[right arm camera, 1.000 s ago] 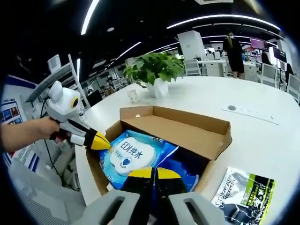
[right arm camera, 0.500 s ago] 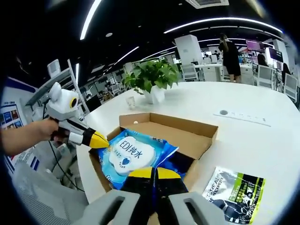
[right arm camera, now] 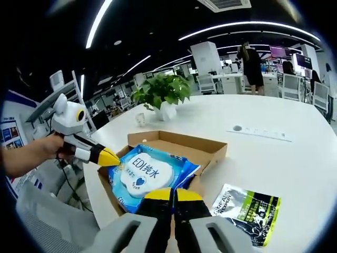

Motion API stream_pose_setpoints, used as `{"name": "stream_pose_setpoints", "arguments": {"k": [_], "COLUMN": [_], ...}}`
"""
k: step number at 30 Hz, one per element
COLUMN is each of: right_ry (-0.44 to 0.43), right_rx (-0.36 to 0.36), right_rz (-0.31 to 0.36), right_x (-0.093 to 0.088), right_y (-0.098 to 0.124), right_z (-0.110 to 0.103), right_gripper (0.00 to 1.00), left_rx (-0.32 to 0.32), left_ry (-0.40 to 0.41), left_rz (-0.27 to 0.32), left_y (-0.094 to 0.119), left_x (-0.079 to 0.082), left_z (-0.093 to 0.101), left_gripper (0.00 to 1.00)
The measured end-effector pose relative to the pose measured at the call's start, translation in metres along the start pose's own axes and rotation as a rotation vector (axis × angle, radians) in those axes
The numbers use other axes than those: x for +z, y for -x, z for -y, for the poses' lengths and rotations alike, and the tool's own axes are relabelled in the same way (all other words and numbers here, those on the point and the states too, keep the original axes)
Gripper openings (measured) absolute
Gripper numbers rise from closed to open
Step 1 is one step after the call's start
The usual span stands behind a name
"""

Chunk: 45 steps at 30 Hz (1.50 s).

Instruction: Operate the shoe box by opening the lid, removing the specified soft item, and placing it in the target area until the item is outside and the box remains undamaged.

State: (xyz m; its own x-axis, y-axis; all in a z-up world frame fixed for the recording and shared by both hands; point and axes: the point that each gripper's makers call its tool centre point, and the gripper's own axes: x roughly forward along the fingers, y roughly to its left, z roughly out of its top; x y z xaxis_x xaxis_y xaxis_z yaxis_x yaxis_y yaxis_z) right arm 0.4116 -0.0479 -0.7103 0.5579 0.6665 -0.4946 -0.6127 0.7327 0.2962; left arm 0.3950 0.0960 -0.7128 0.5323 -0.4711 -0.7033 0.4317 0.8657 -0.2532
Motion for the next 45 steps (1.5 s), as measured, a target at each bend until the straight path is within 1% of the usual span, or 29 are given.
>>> {"name": "stream_pose_setpoints", "arguments": {"k": [8,12,16,20,35,38,45], "right_ry": [-0.019,-0.027,-0.031,-0.036,-0.044,-0.040,-0.061], "right_rx": [-0.031,-0.050,-0.068,-0.085,-0.127,-0.131,-0.153], "right_rz": [0.003,0.006,0.008,0.010,0.019,0.013,0.019], "right_x": [-0.004,-0.006,-0.009,-0.010,-0.016,-0.019,-0.026], "right_y": [0.017,0.027,0.037,0.046,0.075,0.078,0.089], "right_z": [0.022,0.034,0.046,0.057,0.092,0.097,0.115], "right_gripper": [0.00,0.00,0.00,0.00,0.00,0.00,0.00], "left_rx": [-0.026,-0.042,-0.055,-0.073,-0.122,-0.125,-0.143], "left_ry": [-0.009,-0.015,-0.021,-0.025,-0.047,-0.052,-0.061], "left_rz": [0.006,0.003,0.000,-0.002,-0.011,-0.012,-0.005], "left_y": [-0.012,-0.020,-0.030,-0.040,-0.063,-0.067,-0.077], "left_x": [0.010,0.014,0.019,0.022,0.027,0.028,0.031], "left_z": [0.022,0.034,0.041,0.053,0.094,0.099,0.117], "left_gripper": [0.00,0.00,0.00,0.00,0.00,0.00,0.00]}}
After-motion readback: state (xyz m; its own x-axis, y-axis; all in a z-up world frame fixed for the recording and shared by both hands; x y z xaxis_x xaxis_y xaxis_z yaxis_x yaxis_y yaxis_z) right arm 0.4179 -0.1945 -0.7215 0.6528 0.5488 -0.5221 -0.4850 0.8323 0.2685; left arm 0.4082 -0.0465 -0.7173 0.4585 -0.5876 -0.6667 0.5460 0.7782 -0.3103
